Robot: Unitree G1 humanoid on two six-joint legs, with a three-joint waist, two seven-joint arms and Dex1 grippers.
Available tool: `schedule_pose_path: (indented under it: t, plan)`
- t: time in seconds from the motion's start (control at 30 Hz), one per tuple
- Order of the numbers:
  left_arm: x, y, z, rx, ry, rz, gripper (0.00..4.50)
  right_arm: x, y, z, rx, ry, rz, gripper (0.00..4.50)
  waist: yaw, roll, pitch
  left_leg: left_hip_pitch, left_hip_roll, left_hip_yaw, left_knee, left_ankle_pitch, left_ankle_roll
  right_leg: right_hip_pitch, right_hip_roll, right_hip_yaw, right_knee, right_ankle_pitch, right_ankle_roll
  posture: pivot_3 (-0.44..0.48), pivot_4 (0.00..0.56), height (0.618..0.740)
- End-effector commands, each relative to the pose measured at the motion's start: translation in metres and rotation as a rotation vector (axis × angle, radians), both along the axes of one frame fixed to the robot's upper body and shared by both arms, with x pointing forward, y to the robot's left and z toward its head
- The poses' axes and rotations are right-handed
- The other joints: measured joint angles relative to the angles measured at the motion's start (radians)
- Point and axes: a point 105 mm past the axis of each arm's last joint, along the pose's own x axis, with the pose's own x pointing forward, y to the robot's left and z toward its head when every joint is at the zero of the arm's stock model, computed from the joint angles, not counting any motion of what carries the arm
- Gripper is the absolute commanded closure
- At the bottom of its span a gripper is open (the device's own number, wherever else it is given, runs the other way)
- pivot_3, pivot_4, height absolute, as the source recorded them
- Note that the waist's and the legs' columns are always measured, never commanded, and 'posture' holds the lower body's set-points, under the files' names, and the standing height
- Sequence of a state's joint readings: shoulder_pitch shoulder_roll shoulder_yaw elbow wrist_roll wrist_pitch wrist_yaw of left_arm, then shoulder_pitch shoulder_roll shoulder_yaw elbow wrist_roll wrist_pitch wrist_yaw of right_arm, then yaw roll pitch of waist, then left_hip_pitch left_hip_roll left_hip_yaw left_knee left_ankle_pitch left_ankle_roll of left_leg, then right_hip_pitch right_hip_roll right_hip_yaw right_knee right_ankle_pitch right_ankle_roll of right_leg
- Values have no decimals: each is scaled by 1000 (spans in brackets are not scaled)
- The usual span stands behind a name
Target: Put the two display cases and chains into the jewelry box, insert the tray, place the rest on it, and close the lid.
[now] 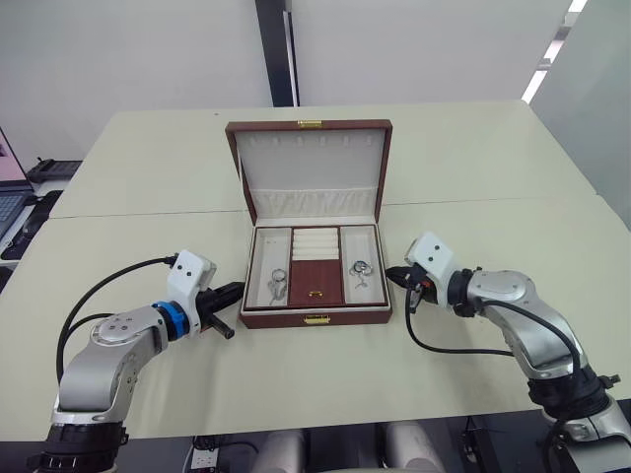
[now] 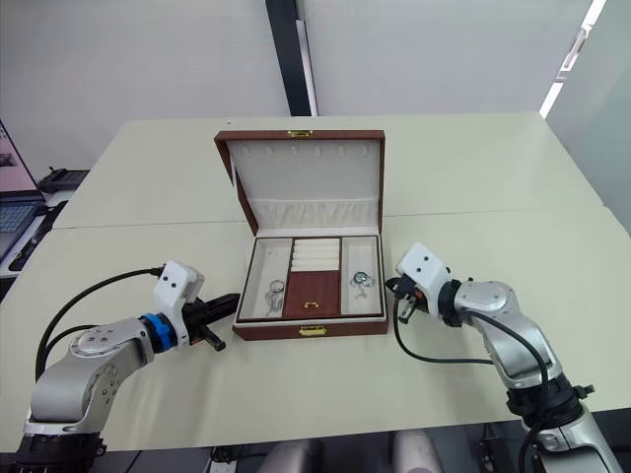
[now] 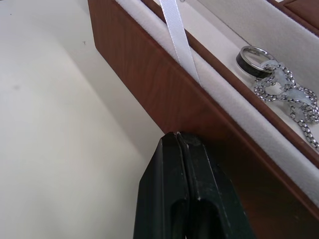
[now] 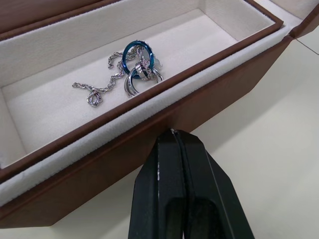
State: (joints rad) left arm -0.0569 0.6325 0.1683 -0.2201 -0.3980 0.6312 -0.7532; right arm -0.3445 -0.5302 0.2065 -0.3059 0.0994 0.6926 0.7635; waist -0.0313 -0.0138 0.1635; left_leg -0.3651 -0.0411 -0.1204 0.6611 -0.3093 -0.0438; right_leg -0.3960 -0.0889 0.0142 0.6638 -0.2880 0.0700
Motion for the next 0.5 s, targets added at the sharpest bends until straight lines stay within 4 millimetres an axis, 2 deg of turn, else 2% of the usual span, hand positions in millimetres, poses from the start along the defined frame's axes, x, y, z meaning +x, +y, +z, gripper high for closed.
schedule_pose_path:
  t: [0.03, 0.1, 0.3, 0.4, 0.5]
  plan:
    - [-5, -15, 6, -40, -31, -78, 4500, -6, 12, 8, 32, -44, 47, 4486, 0, 0, 0, 0, 0, 0, 0, 0, 0, 0, 0, 0, 0, 0, 0, 0, 150, 740]
    - [-3, -9, 7, -28, -43, -54, 4500, -5, 7, 8, 38, -45, 27, 4486, 0, 0, 0, 0, 0, 0, 0, 0, 0, 0, 0, 0, 0, 0, 0, 0, 150, 740]
    - [-1, 26, 12, 15, -110, 74, 4500, -4, -14, 10, 17, -87, -72, 4486, 0, 0, 0, 0, 0, 0, 0, 0, 0, 0, 0, 0, 0, 0, 0, 0, 150, 740]
    - [-5, 37, 26, -22, -181, 97, 4500, -3, -23, 12, -5, -124, -103, 4486, 1, 0, 0, 0, 0, 0, 0, 0, 0, 0, 0, 0, 0, 0, 0, 0, 150, 740]
    - [-19, 35, 54, -149, -282, 59, 4500, 2, -35, 19, -27, -188, -147, 4486, 0, 0, 0, 0, 0, 0, 0, 0, 0, 0, 0, 0, 0, 0, 0, 0, 150, 740]
